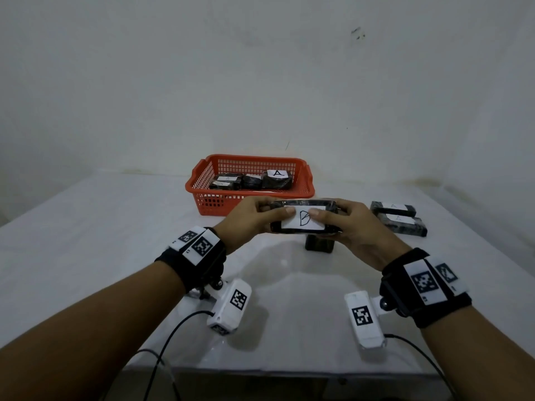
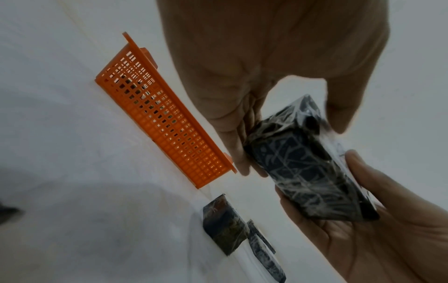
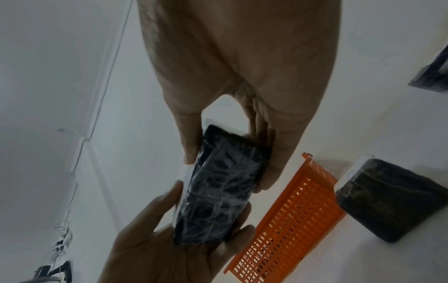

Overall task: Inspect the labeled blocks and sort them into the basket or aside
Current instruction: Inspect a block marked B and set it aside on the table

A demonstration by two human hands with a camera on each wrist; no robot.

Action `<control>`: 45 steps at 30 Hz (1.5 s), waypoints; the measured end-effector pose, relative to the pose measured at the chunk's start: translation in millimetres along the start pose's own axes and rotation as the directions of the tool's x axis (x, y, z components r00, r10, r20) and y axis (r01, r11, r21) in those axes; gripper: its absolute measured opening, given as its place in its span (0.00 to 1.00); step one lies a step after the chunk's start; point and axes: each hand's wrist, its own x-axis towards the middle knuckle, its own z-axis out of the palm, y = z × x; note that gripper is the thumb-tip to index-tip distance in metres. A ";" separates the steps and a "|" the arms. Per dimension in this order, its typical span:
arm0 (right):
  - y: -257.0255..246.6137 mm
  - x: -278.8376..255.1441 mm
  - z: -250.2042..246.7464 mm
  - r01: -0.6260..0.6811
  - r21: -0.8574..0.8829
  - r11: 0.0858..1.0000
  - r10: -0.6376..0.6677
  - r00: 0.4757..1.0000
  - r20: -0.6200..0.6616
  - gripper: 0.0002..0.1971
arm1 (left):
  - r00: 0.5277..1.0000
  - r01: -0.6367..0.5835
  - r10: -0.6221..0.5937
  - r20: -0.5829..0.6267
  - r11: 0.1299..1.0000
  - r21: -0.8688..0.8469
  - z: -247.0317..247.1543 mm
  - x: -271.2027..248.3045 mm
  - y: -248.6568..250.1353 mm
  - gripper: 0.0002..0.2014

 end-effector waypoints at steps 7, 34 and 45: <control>1.0 -1.9 -5.9 0.011 -0.052 0.999 -0.010 1.000 0.016 0.24 | 1.000 -0.003 0.002 0.006 0.997 0.074 0.7 -1.6 2.2 0.19; 0.8 1.0 -2.7 -0.055 0.049 0.997 0.055 0.998 -0.006 0.23 | 0.995 -0.073 0.077 -0.065 0.995 0.071 2.2 0.1 -0.7 0.14; 7.1 3.0 -4.5 -0.026 0.042 0.999 0.025 1.000 0.017 0.29 | 1.000 -0.005 0.007 -0.022 0.996 0.085 -6.6 -1.2 2.1 0.19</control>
